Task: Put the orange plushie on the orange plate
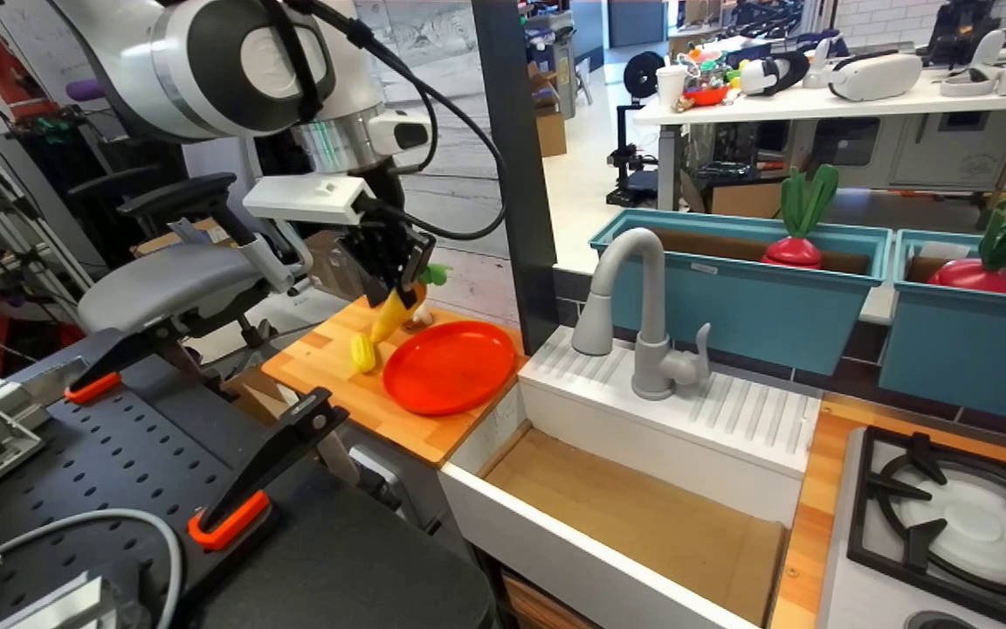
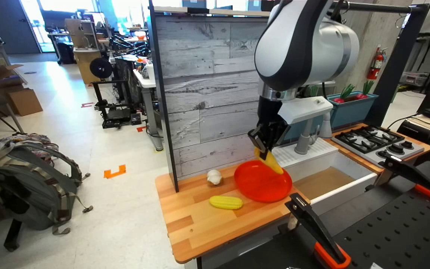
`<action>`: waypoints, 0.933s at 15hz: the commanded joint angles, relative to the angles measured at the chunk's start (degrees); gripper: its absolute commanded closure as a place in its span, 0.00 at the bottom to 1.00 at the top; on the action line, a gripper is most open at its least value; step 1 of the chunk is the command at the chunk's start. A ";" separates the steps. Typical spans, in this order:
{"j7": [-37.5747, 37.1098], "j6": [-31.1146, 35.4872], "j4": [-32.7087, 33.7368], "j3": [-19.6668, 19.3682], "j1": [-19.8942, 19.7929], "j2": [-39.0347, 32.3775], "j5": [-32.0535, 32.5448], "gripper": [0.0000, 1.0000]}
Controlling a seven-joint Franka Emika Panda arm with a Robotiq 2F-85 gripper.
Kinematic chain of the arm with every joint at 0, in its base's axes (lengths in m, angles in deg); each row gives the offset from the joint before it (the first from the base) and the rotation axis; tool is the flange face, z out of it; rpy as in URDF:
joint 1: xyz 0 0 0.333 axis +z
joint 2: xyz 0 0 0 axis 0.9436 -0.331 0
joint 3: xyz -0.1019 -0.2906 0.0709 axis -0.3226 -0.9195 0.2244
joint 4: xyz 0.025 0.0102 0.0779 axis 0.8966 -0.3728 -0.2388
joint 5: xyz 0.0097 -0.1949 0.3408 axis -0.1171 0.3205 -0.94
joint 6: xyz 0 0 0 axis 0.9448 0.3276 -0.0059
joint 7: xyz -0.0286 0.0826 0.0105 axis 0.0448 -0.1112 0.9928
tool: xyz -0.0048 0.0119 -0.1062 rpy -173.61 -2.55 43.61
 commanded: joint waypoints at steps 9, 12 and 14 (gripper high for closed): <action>0.69 0.83 13.30 0.90 -3.00 -14.04 -1.43 0.97; 0.26 0.61 16.27 0.78 -2.53 -16.96 -1.40 0.97; 0.23 0.01 17.58 0.68 -2.16 -18.17 -1.19 0.64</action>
